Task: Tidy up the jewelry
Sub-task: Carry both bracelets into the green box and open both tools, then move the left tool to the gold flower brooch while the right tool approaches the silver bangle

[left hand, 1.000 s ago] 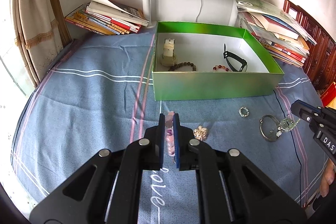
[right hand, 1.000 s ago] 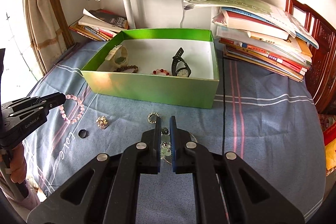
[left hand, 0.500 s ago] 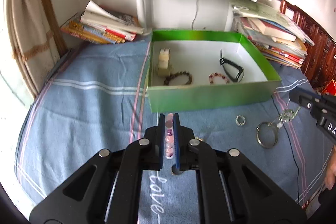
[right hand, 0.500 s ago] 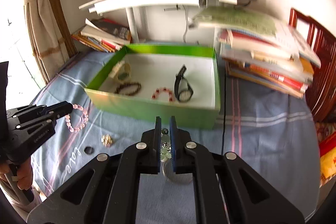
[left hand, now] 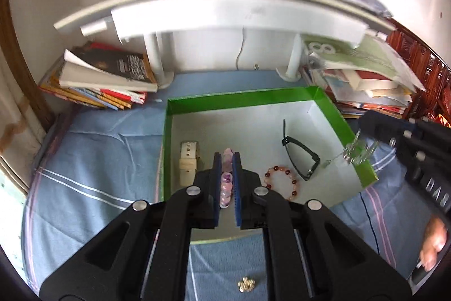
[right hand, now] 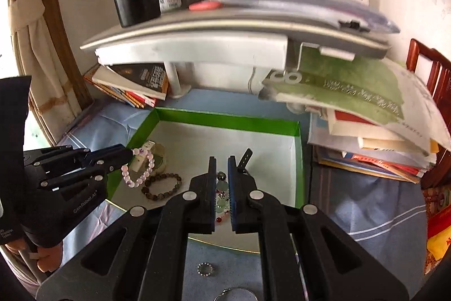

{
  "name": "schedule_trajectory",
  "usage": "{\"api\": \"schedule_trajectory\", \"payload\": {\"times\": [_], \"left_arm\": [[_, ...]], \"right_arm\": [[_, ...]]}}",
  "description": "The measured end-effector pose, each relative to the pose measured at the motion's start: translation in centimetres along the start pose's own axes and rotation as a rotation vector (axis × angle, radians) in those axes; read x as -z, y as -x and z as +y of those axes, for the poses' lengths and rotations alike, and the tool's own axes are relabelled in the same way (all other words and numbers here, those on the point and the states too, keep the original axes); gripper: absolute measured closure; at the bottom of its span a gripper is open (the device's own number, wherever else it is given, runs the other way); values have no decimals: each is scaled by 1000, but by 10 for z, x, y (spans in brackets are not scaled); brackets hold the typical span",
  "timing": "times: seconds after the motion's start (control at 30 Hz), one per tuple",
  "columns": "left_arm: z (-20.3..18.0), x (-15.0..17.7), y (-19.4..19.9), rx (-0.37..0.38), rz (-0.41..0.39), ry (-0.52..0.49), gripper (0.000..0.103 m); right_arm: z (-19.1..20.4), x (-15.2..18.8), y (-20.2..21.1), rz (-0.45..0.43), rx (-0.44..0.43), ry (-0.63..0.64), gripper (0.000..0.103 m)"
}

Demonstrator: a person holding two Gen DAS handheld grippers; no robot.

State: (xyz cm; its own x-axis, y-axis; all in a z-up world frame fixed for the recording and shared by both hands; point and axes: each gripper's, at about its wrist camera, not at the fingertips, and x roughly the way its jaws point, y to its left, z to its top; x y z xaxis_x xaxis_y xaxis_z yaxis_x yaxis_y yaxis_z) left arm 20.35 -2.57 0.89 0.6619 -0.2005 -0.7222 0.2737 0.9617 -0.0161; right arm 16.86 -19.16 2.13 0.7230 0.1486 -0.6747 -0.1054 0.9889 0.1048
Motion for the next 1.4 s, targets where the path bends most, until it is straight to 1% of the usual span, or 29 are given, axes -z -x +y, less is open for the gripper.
{"api": "schedule_trajectory", "payload": {"times": [0.03, 0.07, 0.1, 0.13, 0.2, 0.27, 0.33, 0.4, 0.5, 0.53, 0.57, 0.63, 0.7, 0.8, 0.87, 0.93, 1.0, 1.03, 1.2, 1.3, 1.4], "left_arm": [[2, 0, -8, -4, 3, 13, 94], [4, 0, -15, -7, 4, 22, 91], [5, 1, -17, -14, 10, 25, 76], [5, 2, -18, -25, 13, 26, 64], [5, 7, -9, -41, -6, 11, 62], [5, 17, 5, -66, -18, -7, 59], [5, 30, 17, -107, -14, -17, 52], [6, 49, 26, -127, 1, -16, 52], [8, 83, 27, -90, 55, 4, 51], [8, 93, 26, -81, 75, 13, 48], [7, 105, 24, -69, 98, 19, 46], [5, 122, 22, -50, 123, 28, 44], [0, 134, 18, -26, 145, 24, 42], [-9, 145, 9, -18, 174, 8, 38], [-15, 148, 4, -19, 189, -6, 38], [-19, 149, 1, -22, 193, -14, 38], [-23, 150, -2, -29, 191, -18, 38], [-24, 151, -3, -39, 191, -16, 38], [-27, 149, -8, -59, 184, -16, 38], [-30, 149, -6, -72, 161, -23, 38], [-28, 149, -10, -75, 156, 0, 41]], "right_arm": [[1, 3, -8, 10, 15, 5, 91], [1, 6, -14, 19, 37, 14, 85], [1, 10, -18, 32, 58, 20, 73], [0, 13, -18, 46, 57, 17, 66], [-2, 21, -8, 53, 37, -2, 65], [-4, 31, 9, 46, 45, 3, 60], [-9, 46, 28, 33, 53, 5, 56], [-14, 66, 42, 42, 68, 6, 56], [-24, 104, 46, 89, 123, -8, 56], [-28, 115, 44, 116, 141, -14, 56], [-32, 125, 41, 144, 148, -28, 57], [-41, 142, 34, 192, 135, -62, 57], [-45, 155, 29, 220, 129, -86, 57], [-44, 165, 25, 246, 107, -104, 58], [-38, 169, 20, 258, 105, -93, 61], [-33, 170, 16, 267, 110, -79, 70], [-32, 172, 10, 276, 130, -80, 77], [-33, 173, 9, 278, 137, -84, 78], [-27, 176, 10, 254, 162, -51, 79], [-29, 176, 9, 249, 157, -59, 78], [-29, 175, 8, 249, 156, -66, 78]]}}
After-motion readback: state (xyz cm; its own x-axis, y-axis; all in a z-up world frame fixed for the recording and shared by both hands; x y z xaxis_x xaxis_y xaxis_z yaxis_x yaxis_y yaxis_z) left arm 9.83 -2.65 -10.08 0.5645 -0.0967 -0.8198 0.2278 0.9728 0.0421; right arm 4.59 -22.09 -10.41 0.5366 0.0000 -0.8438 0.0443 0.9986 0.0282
